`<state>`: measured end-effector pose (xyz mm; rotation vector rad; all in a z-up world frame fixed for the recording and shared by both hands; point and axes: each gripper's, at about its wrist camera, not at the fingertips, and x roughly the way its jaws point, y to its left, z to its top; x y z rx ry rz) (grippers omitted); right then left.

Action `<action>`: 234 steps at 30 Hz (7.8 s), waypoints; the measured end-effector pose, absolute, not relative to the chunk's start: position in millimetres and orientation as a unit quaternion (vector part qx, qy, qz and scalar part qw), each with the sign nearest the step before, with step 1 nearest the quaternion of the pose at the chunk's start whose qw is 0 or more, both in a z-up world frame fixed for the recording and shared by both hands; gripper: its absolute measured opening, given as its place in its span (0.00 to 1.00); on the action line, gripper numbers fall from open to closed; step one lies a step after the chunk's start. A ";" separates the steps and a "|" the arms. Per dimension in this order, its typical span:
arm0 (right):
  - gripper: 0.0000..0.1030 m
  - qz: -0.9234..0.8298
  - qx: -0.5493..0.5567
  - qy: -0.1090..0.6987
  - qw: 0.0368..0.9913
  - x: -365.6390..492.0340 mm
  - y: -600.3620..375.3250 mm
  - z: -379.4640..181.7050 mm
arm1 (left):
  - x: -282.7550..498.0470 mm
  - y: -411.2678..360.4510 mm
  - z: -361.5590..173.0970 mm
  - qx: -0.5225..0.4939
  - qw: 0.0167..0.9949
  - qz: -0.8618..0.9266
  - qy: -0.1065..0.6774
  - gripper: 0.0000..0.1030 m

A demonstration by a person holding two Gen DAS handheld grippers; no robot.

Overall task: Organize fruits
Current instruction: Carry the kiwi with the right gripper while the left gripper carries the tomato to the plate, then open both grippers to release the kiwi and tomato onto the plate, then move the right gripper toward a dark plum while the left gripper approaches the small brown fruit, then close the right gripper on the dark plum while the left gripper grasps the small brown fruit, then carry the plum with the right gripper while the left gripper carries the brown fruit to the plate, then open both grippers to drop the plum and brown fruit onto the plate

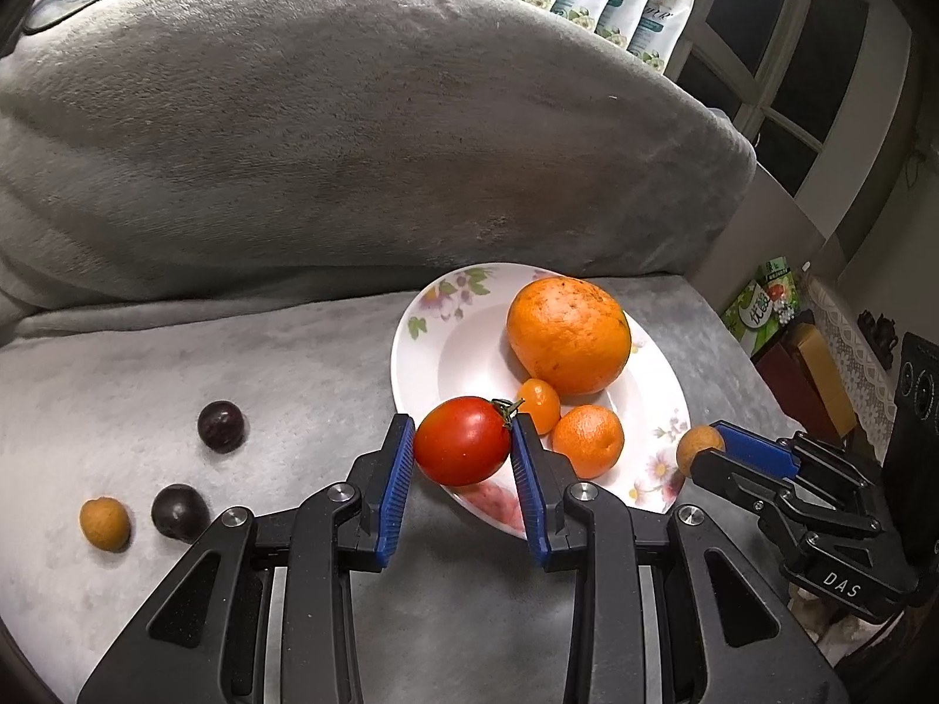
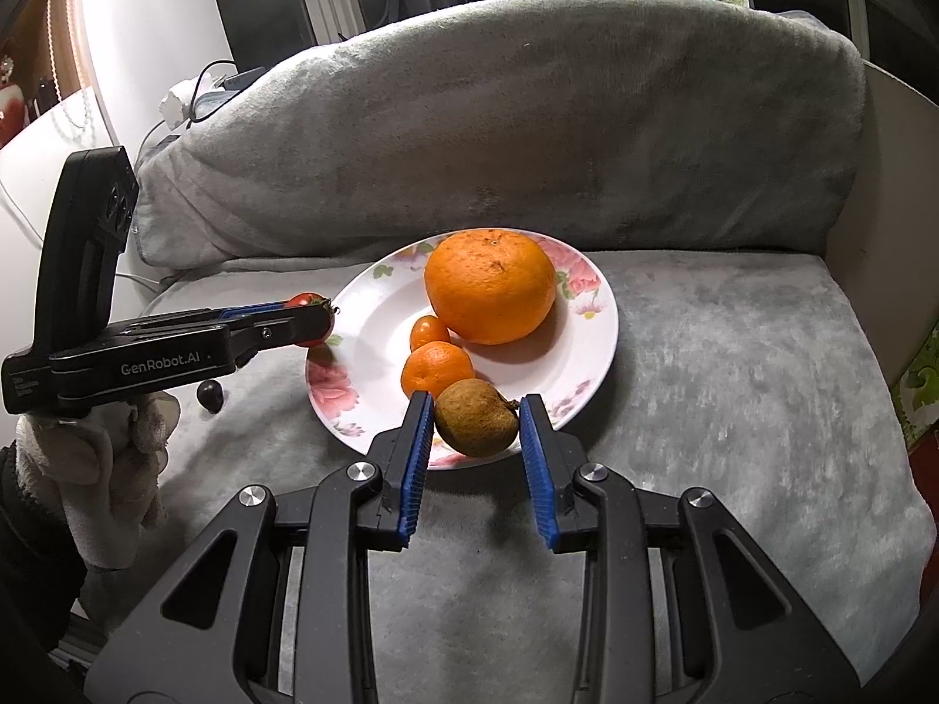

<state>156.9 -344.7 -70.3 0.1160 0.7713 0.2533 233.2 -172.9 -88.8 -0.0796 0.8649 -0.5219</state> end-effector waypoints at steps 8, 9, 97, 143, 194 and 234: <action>0.31 0.122 0.049 0.377 0.917 158.4 -342.0 -72.3 | 231.8 -176.4 -87.9 -0.036 0.875 -0.252 0.411 0.31; 0.31 0.123 0.050 0.377 0.917 158.3 -342.0 -72.2 | 231.9 -177.0 -88.2 -0.035 0.875 -0.252 0.411 0.31; 0.48 0.279 -0.030 0.413 0.866 172.0 -147.6 -93.4 | 217.0 -17.2 -114.4 -0.093 0.895 -0.175 0.400 0.33; 0.23 0.280 0.007 0.397 0.874 174.2 -161.2 -93.5 | 222.0 -7.8 -113.7 -0.123 0.892 -0.168 0.401 0.24; 0.23 0.187 0.035 0.352 0.917 144.3 -291.4 -74.6 | 260.5 -156.0 -84.5 -0.070 0.880 -0.266 0.388 0.24; 0.83 0.166 0.020 0.331 0.929 148.4 -286.9 -66.8 | 268.5 -167.5 -76.0 -0.057 0.879 -0.269 0.389 0.63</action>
